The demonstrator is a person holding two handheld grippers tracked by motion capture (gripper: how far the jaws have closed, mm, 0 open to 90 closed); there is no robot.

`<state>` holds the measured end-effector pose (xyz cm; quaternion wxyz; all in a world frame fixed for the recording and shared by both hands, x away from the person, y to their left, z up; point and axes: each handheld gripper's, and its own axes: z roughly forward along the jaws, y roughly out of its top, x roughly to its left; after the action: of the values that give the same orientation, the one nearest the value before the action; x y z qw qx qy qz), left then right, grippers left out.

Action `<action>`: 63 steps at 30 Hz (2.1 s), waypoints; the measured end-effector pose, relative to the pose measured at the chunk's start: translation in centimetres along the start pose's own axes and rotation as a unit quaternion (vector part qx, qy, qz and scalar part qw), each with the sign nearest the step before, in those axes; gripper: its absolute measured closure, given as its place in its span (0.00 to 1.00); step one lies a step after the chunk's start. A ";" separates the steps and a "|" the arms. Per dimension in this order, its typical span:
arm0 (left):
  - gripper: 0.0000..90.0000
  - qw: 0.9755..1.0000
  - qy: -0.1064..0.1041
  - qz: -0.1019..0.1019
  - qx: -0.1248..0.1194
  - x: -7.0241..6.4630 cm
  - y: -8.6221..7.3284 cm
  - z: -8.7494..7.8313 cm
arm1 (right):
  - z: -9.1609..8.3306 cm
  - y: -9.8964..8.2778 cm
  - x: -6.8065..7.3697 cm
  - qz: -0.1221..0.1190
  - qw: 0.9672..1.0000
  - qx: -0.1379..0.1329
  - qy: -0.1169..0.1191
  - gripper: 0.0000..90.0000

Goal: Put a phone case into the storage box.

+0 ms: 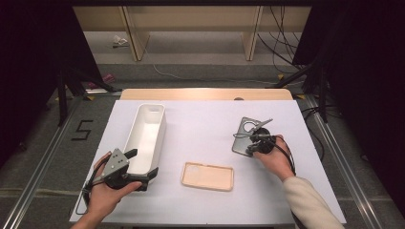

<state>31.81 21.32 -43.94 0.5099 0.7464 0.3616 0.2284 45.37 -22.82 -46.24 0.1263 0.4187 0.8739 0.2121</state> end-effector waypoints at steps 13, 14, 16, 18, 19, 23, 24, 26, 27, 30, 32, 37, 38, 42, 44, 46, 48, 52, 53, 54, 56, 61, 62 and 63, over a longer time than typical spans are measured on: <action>0.02 1.000 0.000 0.000 0.000 0.0 0.0 0.0 | -0.2 -0.4 -0.6 0.007 1.000 0.010 -0.009 1.00; 0.02 1.000 -0.001 0.000 0.000 0.0 0.0 0.0 | -0.2 -0.5 -0.7 0.008 1.000 0.010 -0.009 1.00; 0.02 1.000 -0.001 0.001 0.000 0.0 0.0 0.0 | -0.3 -0.6 -0.9 0.009 1.000 0.012 -0.011 1.00; 0.02 1.000 -0.001 0.001 0.000 0.0 0.0 0.0 | -0.4 -0.7 -1.2 0.014 1.000 0.012 -0.014 1.00; 0.02 1.000 0.000 0.001 0.000 0.0 0.0 0.0 | -0.4 -0.7 -1.2 0.014 1.000 0.012 -0.014 1.00; 0.02 1.000 0.000 0.001 0.000 0.0 0.0 0.0 | -0.4 -0.8 -1.4 0.015 1.000 0.014 -0.016 1.00; 0.02 1.000 0.000 0.002 0.000 0.0 0.0 0.0 | -0.4 -0.8 -1.4 0.015 1.000 0.014 -0.017 1.00; 0.02 1.000 0.000 0.001 0.000 0.0 0.0 0.0 | -0.4 -0.8 -1.4 0.014 1.000 0.014 -0.018 1.00; 0.02 1.000 0.000 0.001 0.001 0.0 0.0 0.0 | -0.4 -0.8 -1.4 0.015 1.000 0.015 -0.018 1.00; 0.02 1.000 -0.001 0.001 0.001 0.0 0.0 0.0 | -0.4 -0.8 -1.5 0.017 1.000 0.014 -0.018 1.00; 0.02 1.000 -0.001 0.001 0.001 0.0 0.0 0.0 | -0.4 -0.8 -1.5 0.017 1.000 0.014 -0.017 1.00; 0.02 1.000 -0.001 0.000 0.000 0.0 0.0 0.0 | -0.7 -0.7 -1.3 0.004 1.000 0.004 -0.015 0.93; 0.02 1.000 -0.001 0.000 0.000 0.0 0.0 0.0 | -0.8 -0.7 -1.2 -0.003 1.000 -0.001 -0.021 0.90; 0.02 1.000 -0.002 0.000 0.001 0.0 0.0 0.0 | -1.9 0.0 -0.7 -0.082 0.996 -0.022 -0.040 0.66; 0.02 1.000 -0.003 -0.001 0.001 0.0 0.0 0.0 | -2.0 0.1 -0.5 -0.097 0.994 -0.015 -0.038 0.60; 0.02 1.000 -0.003 -0.001 0.001 -0.1 0.0 0.0 | -2.0 0.2 0.2 -0.170 0.984 0.012 -0.046 0.48; 0.02 1.000 -0.003 0.000 0.001 -0.1 0.0 0.0 | -1.8 0.3 0.4 -0.202 0.978 0.025 -0.043 0.41; 0.02 1.000 -0.004 -0.001 0.002 -0.1 -0.1 0.0 | -1.8 0.3 0.9 -0.234 0.970 0.039 -0.045 0.37; 0.02 1.000 -0.004 -0.001 0.002 -0.1 -0.1 0.0 | -1.8 0.3 1.1 -0.252 0.965 0.041 -0.054 0.35; 0.02 1.000 -0.005 0.000 0.002 -0.1 -0.1 0.0 | -1.8 0.4 1.3 -0.258 0.963 0.045 -0.057 0.36; 0.02 1.000 -0.005 0.000 0.002 -0.1 -0.1 0.0 | -1.9 0.6 1.6 -0.277 0.957 0.054 -0.068 0.34; 0.02 1.000 -0.003 0.000 0.002 -0.1 0.0 0.1 | -1.9 0.6 1.7 -0.296 0.949 0.066 -0.085 0.34; 0.02 1.000 -0.003 0.000 0.001 -0.1 0.0 0.0 | -1.9 0.6 1.8 -0.298 0.948 0.066 -0.087 0.34; 0.02 1.000 -0.003 0.000 0.001 -0.1 0.0 0.0 | -1.9 0.6 1.8 -0.303 0.946 0.070 -0.090 0.34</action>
<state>31.80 21.25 -43.98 0.5104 0.7477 0.3598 0.2258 43.96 -21.57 -44.39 0.2334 0.1592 0.9571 0.0637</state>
